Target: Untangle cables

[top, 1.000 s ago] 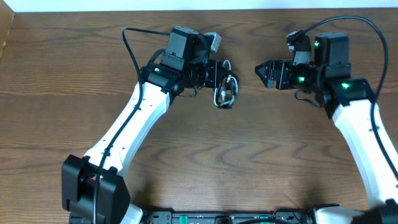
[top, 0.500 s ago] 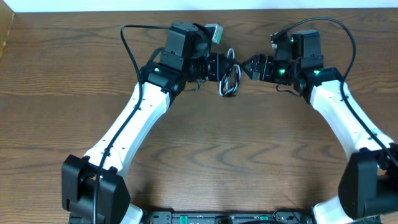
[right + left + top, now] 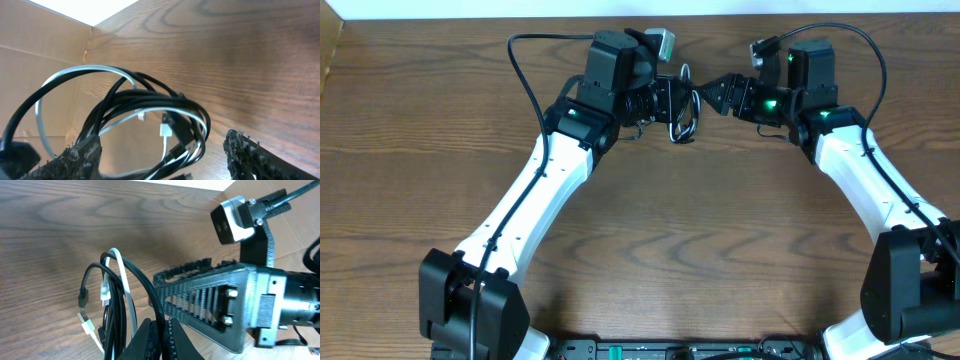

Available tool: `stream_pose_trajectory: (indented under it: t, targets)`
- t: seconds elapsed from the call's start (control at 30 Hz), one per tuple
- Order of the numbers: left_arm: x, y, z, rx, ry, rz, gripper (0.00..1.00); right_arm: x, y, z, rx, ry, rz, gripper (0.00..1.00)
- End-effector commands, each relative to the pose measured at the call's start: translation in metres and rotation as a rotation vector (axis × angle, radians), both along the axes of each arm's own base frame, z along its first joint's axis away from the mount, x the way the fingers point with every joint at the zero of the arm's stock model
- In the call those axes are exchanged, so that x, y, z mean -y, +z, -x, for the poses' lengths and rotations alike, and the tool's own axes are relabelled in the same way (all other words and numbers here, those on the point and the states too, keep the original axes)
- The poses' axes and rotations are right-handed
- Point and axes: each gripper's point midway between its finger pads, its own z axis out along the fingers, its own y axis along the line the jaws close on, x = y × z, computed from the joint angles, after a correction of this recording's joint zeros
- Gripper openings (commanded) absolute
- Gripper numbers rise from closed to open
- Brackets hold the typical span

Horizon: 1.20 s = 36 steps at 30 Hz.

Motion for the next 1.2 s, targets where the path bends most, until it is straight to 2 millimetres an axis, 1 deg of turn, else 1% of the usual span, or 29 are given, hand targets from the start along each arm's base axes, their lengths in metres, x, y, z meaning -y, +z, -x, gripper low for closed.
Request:
stream_pose_trajectory:
  t: [0.0, 0.13, 0.3, 0.57, 0.8, 1.0, 1.17]
  targets:
    - [-0.003, 0.003, -0.008, 0.022, 0.028, -0.011, 0.07, -0.007, 0.008, 0.002, -0.058, -0.009, -0.073, 0.75]
    - [-0.003, 0.003, -0.007, 0.022, 0.027, -0.011, 0.07, -0.017, 0.005, 0.005, -0.093, -0.028, -0.078, 0.74]
    - [-0.002, 0.003, -0.006, 0.019, 0.018, -0.005, 0.07, -0.018, 0.000, 0.001, -0.137, -0.105, -0.074, 0.75]
    - [-0.001, 0.003, -0.005, 0.004, 0.020, 0.007, 0.07, -0.024, 0.005, -0.006, -0.124, -0.146, -0.093, 0.74]
    - [0.000, 0.004, -0.004, 0.003, 0.015, 0.012, 0.07, -0.026, 0.001, -0.008, -0.131, -0.197, -0.072, 0.73]
    - [0.002, 0.005, -0.003, 0.000, 0.001, 0.022, 0.07, -0.020, -0.001, -0.013, -0.141, -0.249, -0.069, 0.73]
    - [0.002, 0.006, -0.003, -0.006, 0.007, 0.032, 0.08, -0.022, 0.000, -0.013, -0.141, -0.250, -0.072, 0.73]
